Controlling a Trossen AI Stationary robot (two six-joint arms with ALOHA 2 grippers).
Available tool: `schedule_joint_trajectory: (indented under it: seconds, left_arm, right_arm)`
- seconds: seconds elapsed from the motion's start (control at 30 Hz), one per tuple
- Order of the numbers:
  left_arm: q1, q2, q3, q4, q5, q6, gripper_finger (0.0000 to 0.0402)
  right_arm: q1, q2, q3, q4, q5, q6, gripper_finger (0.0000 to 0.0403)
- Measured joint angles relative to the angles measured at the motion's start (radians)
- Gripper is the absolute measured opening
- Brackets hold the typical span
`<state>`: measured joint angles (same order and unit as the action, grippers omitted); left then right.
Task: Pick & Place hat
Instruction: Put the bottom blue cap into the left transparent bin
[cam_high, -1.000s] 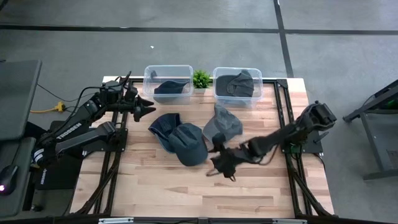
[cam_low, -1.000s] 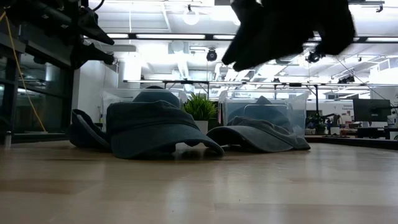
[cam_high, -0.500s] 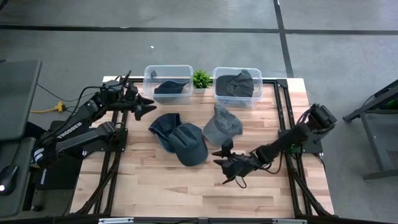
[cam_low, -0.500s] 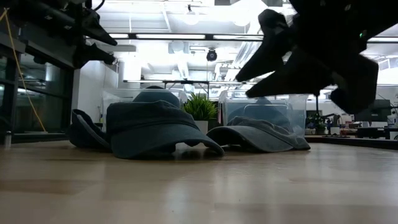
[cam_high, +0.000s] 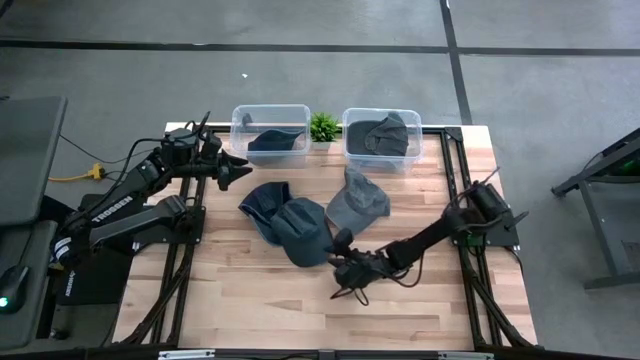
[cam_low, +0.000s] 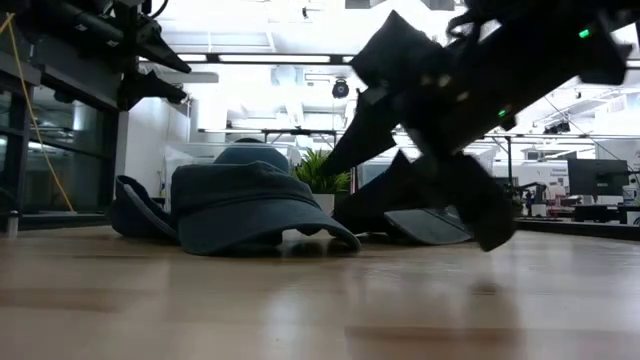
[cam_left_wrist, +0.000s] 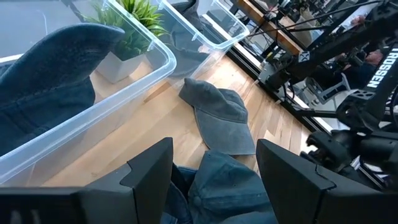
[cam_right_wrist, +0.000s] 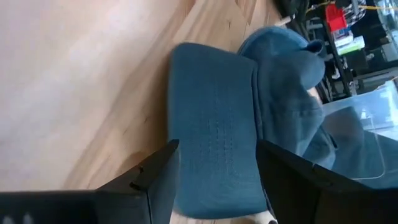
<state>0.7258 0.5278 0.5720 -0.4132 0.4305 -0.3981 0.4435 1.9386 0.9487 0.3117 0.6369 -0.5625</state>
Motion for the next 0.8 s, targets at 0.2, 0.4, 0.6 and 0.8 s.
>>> schedule_joint_trajectory:
  seconds: [0.2, 0.4, 0.6, 0.8]
  left_arm:
    - [0.0, 0.0, 0.0, -0.001, 0.0, -0.003, 0.0227]
    - [0.0, 0.0, 0.0, -0.001, -0.003, -0.003, 0.0227]
    - [0.0, 0.0, 0.0, -0.001, -0.006, -0.003, 0.0227]
    - [0.0, 0.0, 0.0, -0.001, -0.006, -0.002, 0.0227]
  right_arm:
    - [-0.011, 0.008, 0.01, -0.008, -0.046, -0.003, 0.0205]
    - [0.011, 0.009, 0.01, -0.023, -0.099, 0.002, 0.0206]
    - [0.003, 0.014, 0.01, -0.017, -0.093, 0.004, 0.0206]
    - [0.0, 0.051, 0.011, 0.013, -0.085, 0.0, 0.0206]
